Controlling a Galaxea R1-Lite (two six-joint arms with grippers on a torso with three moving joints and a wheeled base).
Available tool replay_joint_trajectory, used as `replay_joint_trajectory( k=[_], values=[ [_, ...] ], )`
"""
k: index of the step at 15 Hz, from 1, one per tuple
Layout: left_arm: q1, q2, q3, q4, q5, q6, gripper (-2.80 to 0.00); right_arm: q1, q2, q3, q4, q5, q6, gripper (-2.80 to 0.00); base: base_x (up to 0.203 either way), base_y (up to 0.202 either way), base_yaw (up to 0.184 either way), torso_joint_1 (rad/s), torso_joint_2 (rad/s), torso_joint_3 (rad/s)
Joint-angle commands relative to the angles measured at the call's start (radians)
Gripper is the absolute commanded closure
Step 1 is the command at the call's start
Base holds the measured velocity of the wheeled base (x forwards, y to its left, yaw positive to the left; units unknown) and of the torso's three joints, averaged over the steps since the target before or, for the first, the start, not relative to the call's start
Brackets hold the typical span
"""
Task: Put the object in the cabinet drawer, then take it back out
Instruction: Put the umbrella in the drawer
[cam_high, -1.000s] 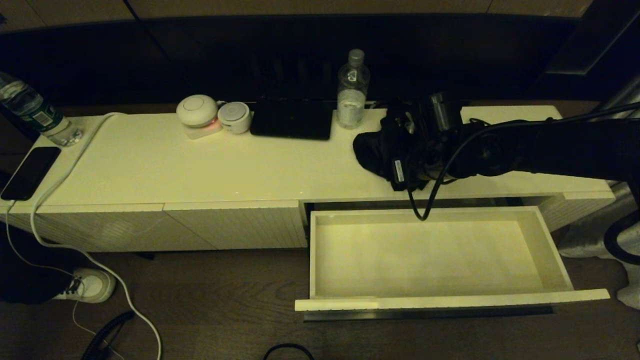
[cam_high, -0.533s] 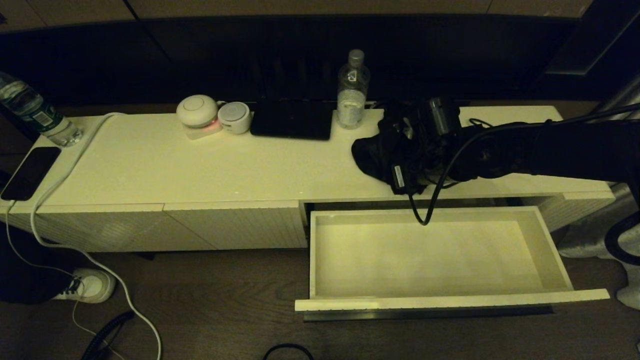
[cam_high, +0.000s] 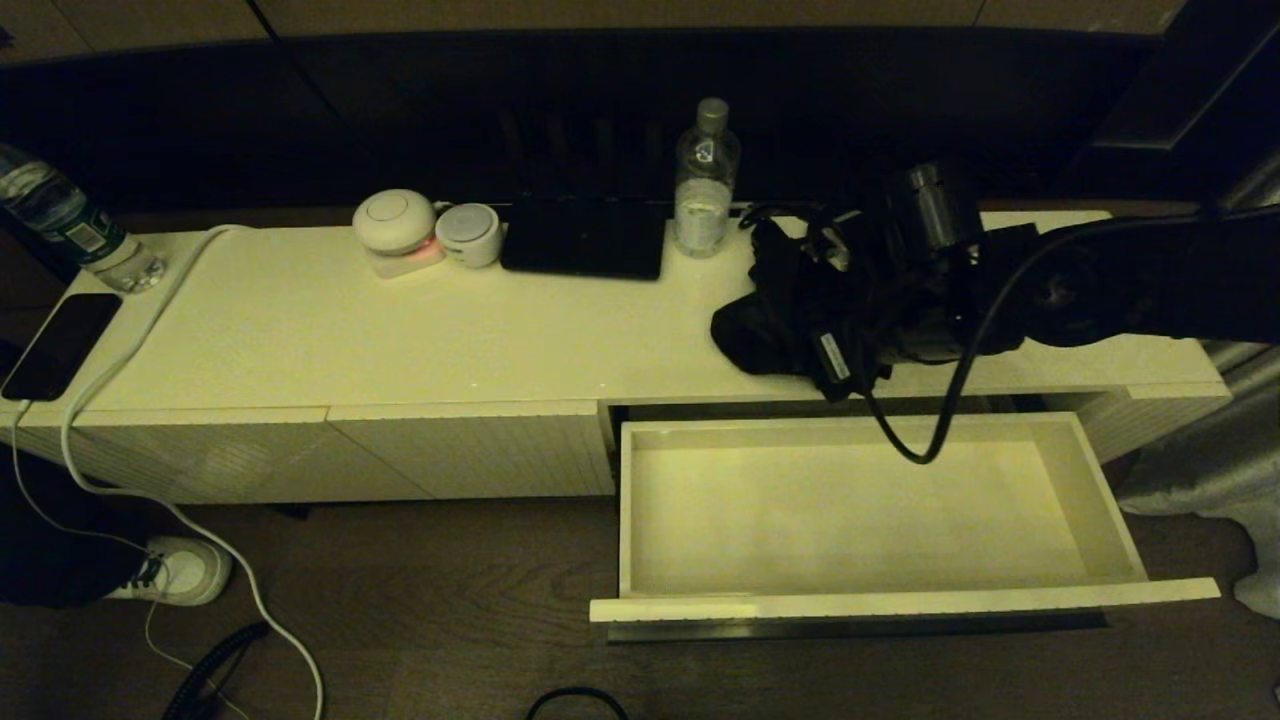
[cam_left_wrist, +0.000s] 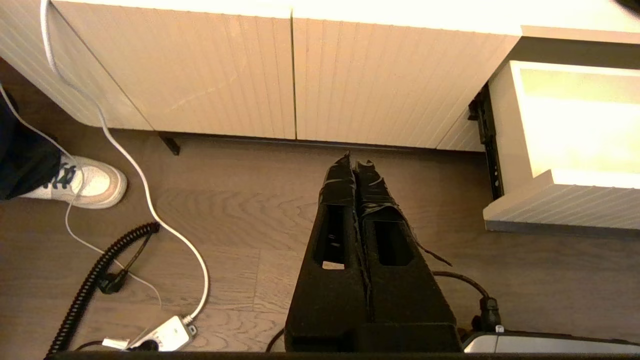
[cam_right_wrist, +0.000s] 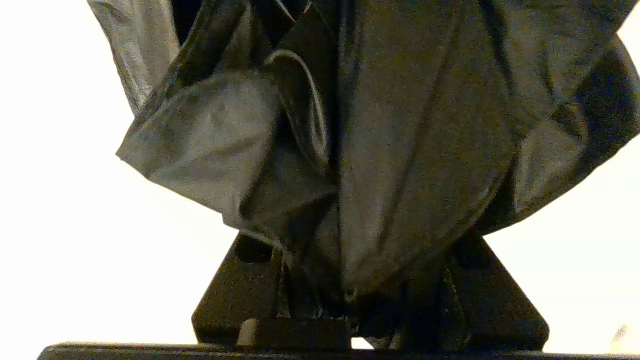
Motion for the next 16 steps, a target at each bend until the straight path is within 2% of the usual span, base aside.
replay_joint_trajectory(
  k=[1,5,7,9,14,16],
  values=[
    [0.0,-0.002,0.0,0.0,0.0,-0.001,0.0,-0.003,-0.163,0.111,-0.004,0.011,-0.104,0.0,0.0,0.0,0.0,0.0,0.0,0.0],
    [0.0,-0.002,0.0,0.0,0.0,-0.001,0.0,-0.021,-0.353,0.291,-0.005,0.088,-0.297,0.0,0.0,0.0,0.0,0.0,0.0,0.0],
    [0.0,-0.002,0.0,0.0,0.0,-0.001,0.0,-0.028,-0.449,0.371,-0.005,0.124,-0.352,0.0,0.0,0.0,0.0,0.0,0.0,0.0],
    [0.0,-0.002,0.0,0.0,0.0,-0.001,0.0,-0.03,-0.527,0.452,0.0,0.158,-0.384,0.0,0.0,0.0,0.0,0.0,0.0,0.0],
    [0.0,-0.002,0.0,0.0,0.0,-0.001,0.0,-0.027,-0.659,0.626,0.007,0.225,-0.401,0.0,0.0,0.0,0.0,0.0,0.0,0.0],
    [0.0,-0.002,0.0,0.0,0.0,-0.001,0.0,-0.04,-0.689,0.683,0.012,0.265,-0.469,0.0,0.0,0.0,0.0,0.0,0.0,0.0]
  ],
)
